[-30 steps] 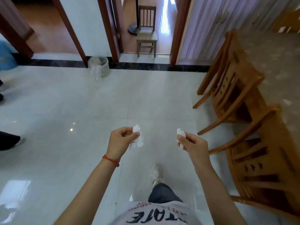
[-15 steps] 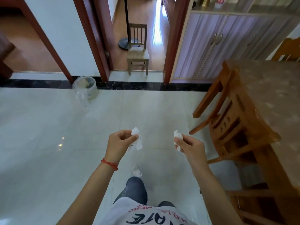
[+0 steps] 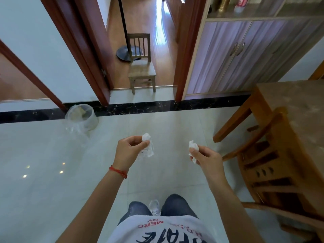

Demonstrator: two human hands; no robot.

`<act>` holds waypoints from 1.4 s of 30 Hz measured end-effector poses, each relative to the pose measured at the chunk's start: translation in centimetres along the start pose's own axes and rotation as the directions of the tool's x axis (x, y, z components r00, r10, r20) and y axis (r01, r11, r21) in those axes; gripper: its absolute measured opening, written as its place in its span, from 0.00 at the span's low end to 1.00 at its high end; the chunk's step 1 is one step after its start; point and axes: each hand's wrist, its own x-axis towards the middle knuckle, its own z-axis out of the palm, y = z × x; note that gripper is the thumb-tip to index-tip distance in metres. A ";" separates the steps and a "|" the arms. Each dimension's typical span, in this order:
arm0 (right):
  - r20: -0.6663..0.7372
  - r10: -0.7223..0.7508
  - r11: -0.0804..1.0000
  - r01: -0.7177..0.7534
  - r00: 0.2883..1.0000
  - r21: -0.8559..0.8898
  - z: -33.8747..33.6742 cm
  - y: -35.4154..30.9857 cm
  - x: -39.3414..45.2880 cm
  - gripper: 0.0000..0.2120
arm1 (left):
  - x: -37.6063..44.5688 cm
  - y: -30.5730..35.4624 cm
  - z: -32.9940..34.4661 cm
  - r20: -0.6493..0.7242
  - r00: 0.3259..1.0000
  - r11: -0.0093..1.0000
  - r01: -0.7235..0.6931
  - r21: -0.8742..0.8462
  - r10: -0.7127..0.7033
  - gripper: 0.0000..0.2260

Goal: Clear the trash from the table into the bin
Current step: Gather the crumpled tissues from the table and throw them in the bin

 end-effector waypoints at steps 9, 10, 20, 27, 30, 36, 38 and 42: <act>-0.035 -0.010 0.999 0.011 0.999 0.039 1.6 -4.0 13.9 0.07 | 14.2 3.4 4.1 0.056 0.998 1.000 0.010 0.007 -0.010 0.06; -0.041 -0.017 0.999 0.018 0.999 0.038 1.7 -4.6 15.3 0.08 | 15.5 4.1 4.6 0.065 0.998 1.000 0.008 0.003 -0.008 0.06; -0.097 -0.060 0.997 0.063 0.993 0.033 -0.5 -12.2 33.4 0.08 | 32.1 11.7 12.6 0.123 0.992 0.999 -0.025 0.023 0.022 0.06; -0.177 -0.060 0.998 0.057 0.982 -0.023 -1.9 -14.2 42.7 0.05 | 41.4 15.5 17.6 0.191 0.982 1.000 -0.002 0.006 0.001 0.05; -0.235 -0.020 0.997 0.038 0.972 0.073 -2.5 -15.5 46.5 0.06 | 45.6 17.6 20.2 0.233 0.972 0.999 -0.027 0.020 0.022 0.07; -0.325 0.060 0.978 0.009 0.944 0.207 -3.8 -18.4 53.9 0.08 | 54.7 21.4 26.1 0.371 0.927 0.995 -0.088 0.057 0.060 0.02; -0.370 0.085 0.974 0.000 0.925 0.224 -4.6 -18.9 56.2 0.09 | 57.4 22.8 28.4 0.441 0.895 0.990 -0.113 0.080 0.067 0.02; -0.464 0.129 0.963 0.001 0.876 0.270 -6.3 -19.5 58.9 0.08 | 61.0 24.9 32.6 0.571 0.818 0.975 -0.175 0.136 0.067 0.17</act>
